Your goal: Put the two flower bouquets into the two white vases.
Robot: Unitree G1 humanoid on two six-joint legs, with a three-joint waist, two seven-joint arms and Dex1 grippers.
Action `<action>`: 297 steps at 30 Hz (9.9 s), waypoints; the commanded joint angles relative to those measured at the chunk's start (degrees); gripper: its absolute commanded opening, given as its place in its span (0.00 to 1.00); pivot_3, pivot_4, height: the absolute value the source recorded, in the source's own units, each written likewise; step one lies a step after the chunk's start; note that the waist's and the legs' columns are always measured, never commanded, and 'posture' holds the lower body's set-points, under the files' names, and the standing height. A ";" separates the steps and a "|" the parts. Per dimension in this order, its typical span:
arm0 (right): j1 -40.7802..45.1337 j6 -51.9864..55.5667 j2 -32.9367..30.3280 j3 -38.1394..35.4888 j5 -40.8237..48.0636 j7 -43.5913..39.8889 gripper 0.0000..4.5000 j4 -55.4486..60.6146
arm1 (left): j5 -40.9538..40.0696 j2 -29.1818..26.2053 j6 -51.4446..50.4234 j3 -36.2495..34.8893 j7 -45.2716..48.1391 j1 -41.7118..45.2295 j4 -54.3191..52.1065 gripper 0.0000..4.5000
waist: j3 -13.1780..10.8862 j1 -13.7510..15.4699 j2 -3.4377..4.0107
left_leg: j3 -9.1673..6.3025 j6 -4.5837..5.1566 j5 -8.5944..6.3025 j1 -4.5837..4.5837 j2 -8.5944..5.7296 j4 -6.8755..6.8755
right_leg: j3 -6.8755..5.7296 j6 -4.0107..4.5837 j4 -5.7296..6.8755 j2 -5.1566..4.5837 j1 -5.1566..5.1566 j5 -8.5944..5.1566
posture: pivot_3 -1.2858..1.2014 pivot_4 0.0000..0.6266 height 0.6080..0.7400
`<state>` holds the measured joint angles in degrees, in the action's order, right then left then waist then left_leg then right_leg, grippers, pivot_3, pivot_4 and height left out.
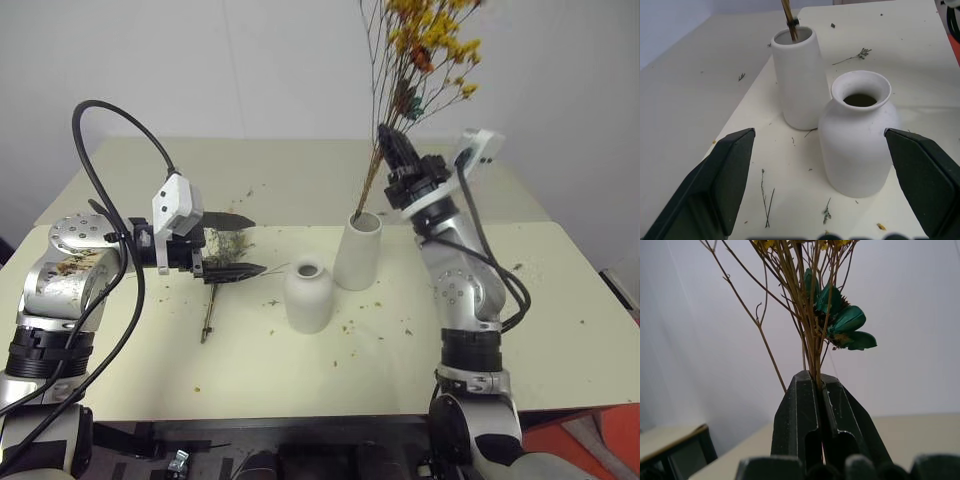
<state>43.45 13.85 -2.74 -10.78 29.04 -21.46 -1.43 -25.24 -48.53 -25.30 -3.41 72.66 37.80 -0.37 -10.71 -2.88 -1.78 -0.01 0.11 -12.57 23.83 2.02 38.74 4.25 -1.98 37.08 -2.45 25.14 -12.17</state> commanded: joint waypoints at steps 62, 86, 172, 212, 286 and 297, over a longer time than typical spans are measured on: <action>-22.99 8.27 -28.20 -1.37 4.30 -11.76 1.00 29.98 | -3.98 -0.43 -1.11 -8.13 -7.82 -2.87 -3.92 1.00 | 0.02 0.41 -0.05 | 0.02 0.00 0.00 -0.01 -0.01 0.00 | 0.02 -0.02 -0.08 -0.01 -0.04 -0.02 | 0.52 0.24 1.00; -3.37 40.81 -59.49 8.63 23.88 -27.99 1.00 33.94 | -2.95 5.71 -55.63 -11.30 -51.38 -9.05 -16.23 1.00 | 0.00 0.55 -0.26 | -0.05 -0.02 -0.02 -0.56 -0.01 -0.22 | -0.09 -0.44 -0.44 -0.07 -0.62 -0.38 | 0.52 0.24 1.00; -22.42 42.40 -51.82 -3.65 20.79 -7.84 1.00 46.62 | -22.77 33.92 -3.32 -12.69 6.75 17.84 29.04 0.01 | 0.01 1.92 -0.32 | -0.08 -0.02 -0.01 -0.23 -0.08 -0.02 | -0.14 -0.34 -1.01 -0.10 -0.78 0.07 | 0.52 0.24 1.00; -23.44 37.51 -49.68 -1.80 12.58 -7.72 1.00 45.21 | -11.75 37.61 11.86 -6.66 17.99 12.60 37.19 0.01 | 0.01 2.02 -0.32 | -0.12 -0.01 -0.01 -0.16 -0.07 0.00 | -0.15 -0.38 -1.01 -0.08 -0.74 0.06 | 0.52 0.24 1.00; -43.61 37.48 -57.32 -33.30 19.35 -28.44 1.00 45.34 | -16.77 0.39 1.28 -16.63 3.96 -13.96 -6.24 1.00 | 0.01 2.15 -0.30 | -0.03 -0.02 -0.01 -0.38 0.09 -0.04 | -0.18 -0.44 -0.99 -0.07 -0.81 -0.13 | 0.52 0.24 1.00; -49.56 36.91 -58.90 -41.31 18.95 -32.52 1.00 43.66 | -19.55 -3.64 -3.17 -19.19 1.12 -19.20 -12.68 1.00 | 0.01 2.04 -0.30 | 0.08 -0.03 -0.02 -0.52 0.12 -0.04 | -0.13 -0.19 -0.99 -0.08 -0.88 -0.29 | 0.52 0.24 1.00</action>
<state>-5.98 51.97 -61.08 -50.08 48.35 -53.78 42.04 -43.07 -51.01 -28.02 -20.61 74.36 18.37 -10.77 -10.70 -0.84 -2.08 0.07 0.09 -12.59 23.31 2.14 38.69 4.12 -2.16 36.08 -2.53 24.27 -12.45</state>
